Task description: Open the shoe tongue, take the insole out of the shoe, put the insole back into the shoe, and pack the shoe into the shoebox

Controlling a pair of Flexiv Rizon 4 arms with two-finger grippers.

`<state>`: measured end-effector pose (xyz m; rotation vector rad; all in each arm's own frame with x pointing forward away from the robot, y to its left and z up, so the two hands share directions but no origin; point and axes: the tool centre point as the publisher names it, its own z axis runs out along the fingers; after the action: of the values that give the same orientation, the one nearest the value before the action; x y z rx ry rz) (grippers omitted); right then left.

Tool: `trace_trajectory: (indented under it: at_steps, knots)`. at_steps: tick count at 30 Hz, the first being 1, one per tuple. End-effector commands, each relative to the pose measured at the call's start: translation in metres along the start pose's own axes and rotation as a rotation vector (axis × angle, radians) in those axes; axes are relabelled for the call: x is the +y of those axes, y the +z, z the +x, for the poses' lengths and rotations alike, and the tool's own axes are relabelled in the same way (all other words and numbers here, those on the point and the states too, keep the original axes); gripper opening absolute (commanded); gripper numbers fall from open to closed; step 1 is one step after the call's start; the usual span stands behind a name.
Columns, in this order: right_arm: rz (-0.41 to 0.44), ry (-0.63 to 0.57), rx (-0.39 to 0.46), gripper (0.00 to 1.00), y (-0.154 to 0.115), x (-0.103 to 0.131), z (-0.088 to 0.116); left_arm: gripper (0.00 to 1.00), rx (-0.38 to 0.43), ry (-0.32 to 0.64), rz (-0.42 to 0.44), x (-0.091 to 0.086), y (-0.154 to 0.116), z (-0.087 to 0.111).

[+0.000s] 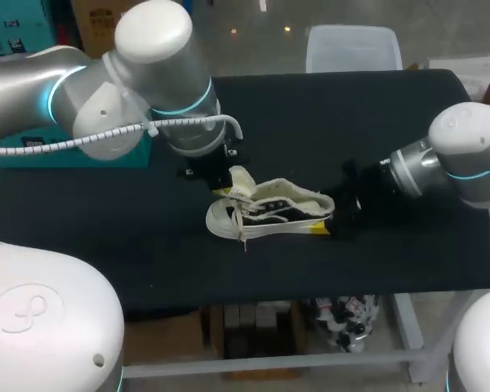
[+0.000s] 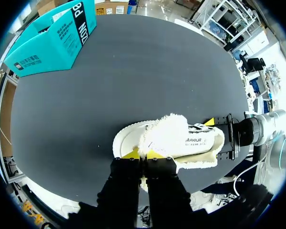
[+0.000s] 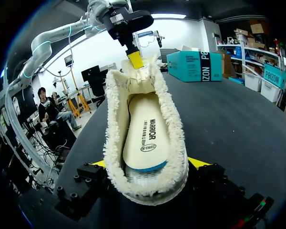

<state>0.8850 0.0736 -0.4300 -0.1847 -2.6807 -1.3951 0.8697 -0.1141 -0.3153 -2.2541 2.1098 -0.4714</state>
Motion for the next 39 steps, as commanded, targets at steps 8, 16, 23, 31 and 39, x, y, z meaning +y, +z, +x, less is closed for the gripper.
trace_trajectory:
  at_steps: [8, 16, 23, 31, 39]
  knots:
    - [-0.001, 0.001, 0.002, 0.00, -0.003, -0.012, -0.002, 0.67, 0.286, 0.345, -0.212, -0.013, -0.044, -0.011]
    - [-0.001, 0.001, 0.002, 0.00, -0.003, -0.012, -0.002, 0.46, 0.251, 0.716, -0.128, -0.003, -0.099, 0.033]
    - [-0.001, 0.001, 0.002, 0.00, -0.003, -0.012, -0.002, 0.00, 0.215, 1.109, -0.065, -0.001, -0.104, 0.078]
    - [-0.001, 0.001, 0.002, 0.00, -0.003, -0.012, -0.002, 0.00, 0.276, 1.678, -0.135, -0.001, -0.085, 0.104]
    - [-0.001, 0.001, 0.002, 0.00, -0.003, -0.012, -0.002, 0.00, 0.296, 1.851, -0.236, -0.011, -0.081, 0.117]
